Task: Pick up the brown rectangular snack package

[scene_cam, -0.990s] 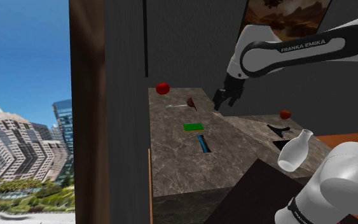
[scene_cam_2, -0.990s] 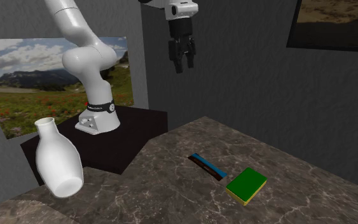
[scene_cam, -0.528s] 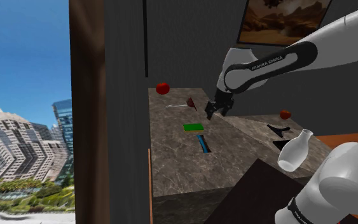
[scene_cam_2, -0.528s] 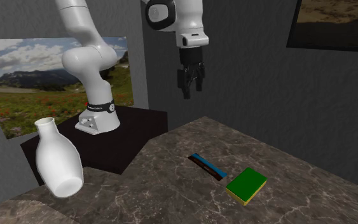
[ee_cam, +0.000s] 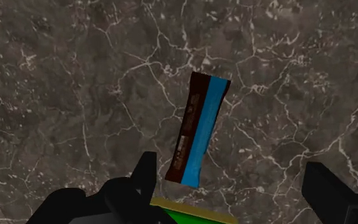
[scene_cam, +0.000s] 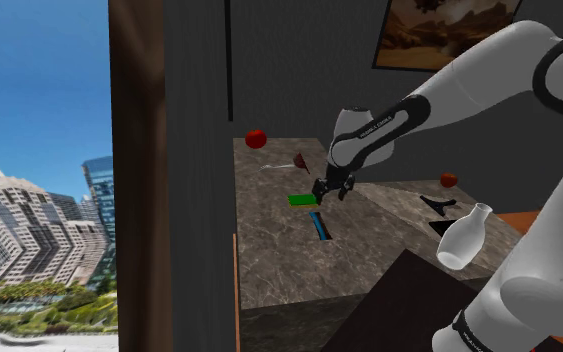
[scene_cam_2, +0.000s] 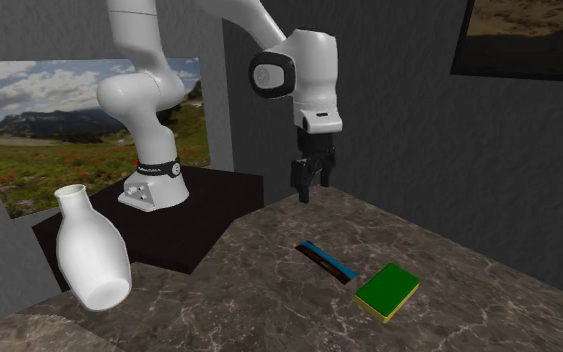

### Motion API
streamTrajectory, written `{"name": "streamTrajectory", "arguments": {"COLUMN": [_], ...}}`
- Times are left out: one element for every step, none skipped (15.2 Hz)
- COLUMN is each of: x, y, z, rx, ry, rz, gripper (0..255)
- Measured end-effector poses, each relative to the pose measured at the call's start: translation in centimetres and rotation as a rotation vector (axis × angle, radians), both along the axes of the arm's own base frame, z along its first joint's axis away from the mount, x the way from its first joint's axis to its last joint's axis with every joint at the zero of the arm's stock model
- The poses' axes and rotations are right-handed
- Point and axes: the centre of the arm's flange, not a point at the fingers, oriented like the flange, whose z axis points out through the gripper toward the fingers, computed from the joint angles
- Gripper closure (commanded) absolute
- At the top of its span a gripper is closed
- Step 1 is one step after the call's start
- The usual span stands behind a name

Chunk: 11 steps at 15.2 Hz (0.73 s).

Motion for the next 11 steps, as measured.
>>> {"name": "streamTrajectory", "arguments": {"x": [0.5, 1.1, 1.6, 1.8, 2.4, 3.0, 3.5, 3.7, 4.0, 4.2, 4.2], "y": [-0.5, -0.6, -0.9, -1.3, -1.6, -1.9, -2.3, -2.9, -3.1, -3.2, -3.4], "z": [-1.0, -2.1, -3.3, -4.5, -5.8, -7.1, -8.4, -9.8, -11.1, -11.6, -12.3], "rx": [0.001, 0.002, 0.003, 0.004, 0.005, 0.006, 0.007, 0.008, 0.009, 0.009, 0.010], "ry": [0.006, 0.011, 0.016, 0.022, 0.027, 0.032, 0.038, 0.043, 0.049, 0.052, 0.053], "rz": [-0.011, -0.022, -0.033, -0.044, -0.055, -0.066, -0.077, -0.088, -0.099, -0.104, -0.106], "gripper": [0, 0, 0, 0, 0, 0, 0, 0, 0, 0, 0]}}
